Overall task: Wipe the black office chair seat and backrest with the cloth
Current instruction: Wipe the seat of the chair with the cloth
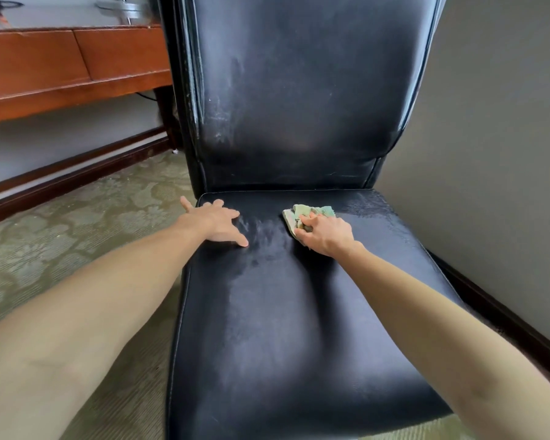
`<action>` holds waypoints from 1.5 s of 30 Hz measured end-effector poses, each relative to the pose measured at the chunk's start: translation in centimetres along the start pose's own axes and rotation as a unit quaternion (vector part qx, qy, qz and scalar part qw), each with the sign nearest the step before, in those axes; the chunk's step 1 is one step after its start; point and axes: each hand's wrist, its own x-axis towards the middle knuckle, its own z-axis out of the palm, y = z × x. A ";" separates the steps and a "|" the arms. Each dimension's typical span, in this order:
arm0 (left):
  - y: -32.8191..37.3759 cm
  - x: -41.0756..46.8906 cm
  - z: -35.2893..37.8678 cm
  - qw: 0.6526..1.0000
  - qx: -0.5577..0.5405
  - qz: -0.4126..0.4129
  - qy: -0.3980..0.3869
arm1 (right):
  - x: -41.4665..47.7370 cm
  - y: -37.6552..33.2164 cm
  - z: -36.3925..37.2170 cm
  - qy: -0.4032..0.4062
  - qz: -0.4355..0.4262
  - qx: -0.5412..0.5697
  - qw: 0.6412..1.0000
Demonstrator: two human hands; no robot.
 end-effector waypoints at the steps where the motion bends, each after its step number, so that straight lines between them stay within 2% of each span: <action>1: 0.6 0.1 -0.1 1.000 -0.011 0.012 0.015 | -0.3 0.1 0.0 0.001 -0.002 -0.004 1.000; 3: 2.1 0.2 0.1 0.998 -0.038 0.042 0.028 | -0.6 0.2 0.1 0.001 -0.007 -0.014 1.000; 9: 5.3 1.1 1.8 0.996 -0.064 0.052 -0.025 | -0.8 1.7 1.1 -0.031 -0.038 0.000 0.999; 14: 5.1 2.0 1.7 0.995 -0.069 0.062 -0.036 | 0.7 3.2 1.1 -0.027 -0.003 0.038 0.999; 18: 5.1 2.5 1.8 0.994 -0.073 0.071 -0.025 | 1.4 4.1 2.0 -0.014 0.028 0.051 0.998; 24: 5.0 2.8 2.2 0.994 -0.074 0.081 -0.012 | -0.7 3.6 2.0 0.014 0.029 0.044 0.999; 29: 6.5 0.4 0.2 0.998 -0.029 0.054 0.009 | -3.0 3.7 0.4 -0.043 0.007 0.036 0.998; 32: 8.2 -1.4 -2.5 0.997 -0.025 0.058 0.037 | -3.9 4.2 -2.3 -0.047 0.018 0.060 0.997; 38: 10.1 -4.8 -12.9 0.995 -0.036 0.068 0.064 | -5.9 4.8 -11.1 0.027 0.061 0.176 0.982; 45: 13.8 -8.1 -24.9 0.992 -0.051 0.101 0.063 | -7.5 5.7 -22.6 0.028 0.139 0.276 0.950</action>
